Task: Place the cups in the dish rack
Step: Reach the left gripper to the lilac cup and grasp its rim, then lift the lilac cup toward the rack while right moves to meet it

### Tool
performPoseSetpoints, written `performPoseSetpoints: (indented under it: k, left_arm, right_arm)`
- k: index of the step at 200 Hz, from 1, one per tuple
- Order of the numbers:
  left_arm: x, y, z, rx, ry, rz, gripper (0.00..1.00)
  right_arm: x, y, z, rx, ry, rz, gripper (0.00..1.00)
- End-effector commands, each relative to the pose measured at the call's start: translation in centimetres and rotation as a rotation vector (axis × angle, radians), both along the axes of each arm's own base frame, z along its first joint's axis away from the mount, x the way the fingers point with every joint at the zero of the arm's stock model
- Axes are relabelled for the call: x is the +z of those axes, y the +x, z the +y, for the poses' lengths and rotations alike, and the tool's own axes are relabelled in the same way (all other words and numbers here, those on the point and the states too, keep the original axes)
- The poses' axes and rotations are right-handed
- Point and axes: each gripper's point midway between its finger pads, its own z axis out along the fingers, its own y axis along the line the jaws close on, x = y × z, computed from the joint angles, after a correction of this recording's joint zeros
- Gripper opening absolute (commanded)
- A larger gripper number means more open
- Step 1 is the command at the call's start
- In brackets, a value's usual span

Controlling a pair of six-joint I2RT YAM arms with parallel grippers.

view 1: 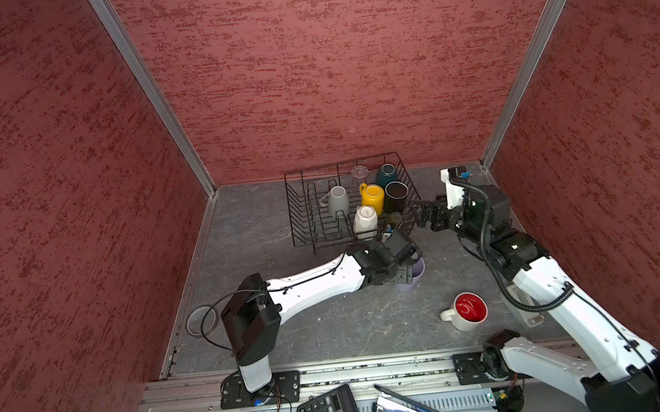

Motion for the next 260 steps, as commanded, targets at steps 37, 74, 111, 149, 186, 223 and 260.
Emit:
performPoseSetpoints:
  k: [37,74,111,149,186,223,260]
  left_arm:
    - [-2.0,0.7,-0.7,-0.007,0.018,0.040,0.72]
    - [-2.8,0.9,-0.9,-0.011,-0.001,0.078,0.55]
    - [-2.8,0.8,-0.4,-0.007,-0.035,0.104,0.27]
    - [-1.7,0.4,0.3,0.006,-0.131,0.127,0.00]
    - [1.3,-0.2,2.4,0.017,-0.282,0.108,0.00]
    - [6.0,-0.1,7.0,0.033,-0.626,0.071,0.00]
    - [11.0,-0.1,11.6,0.010,-0.891,0.010,0.00]
  right_arm:
    - [-0.1,-0.3,-0.4,0.001,0.004,0.000,0.99]
    - [0.1,-0.5,-0.6,-0.002,0.008,-0.004,0.99]
    - [0.2,-0.3,-0.4,0.009,0.021,-0.003,0.99]
    - [0.3,0.1,0.0,0.025,0.038,-0.002,0.99]
    - [0.9,0.2,0.6,0.058,0.068,-0.012,0.99]
    - [2.1,-0.2,2.0,0.147,0.120,-0.053,0.99]
    - [3.6,-2.1,5.2,0.372,0.226,-0.117,0.99]
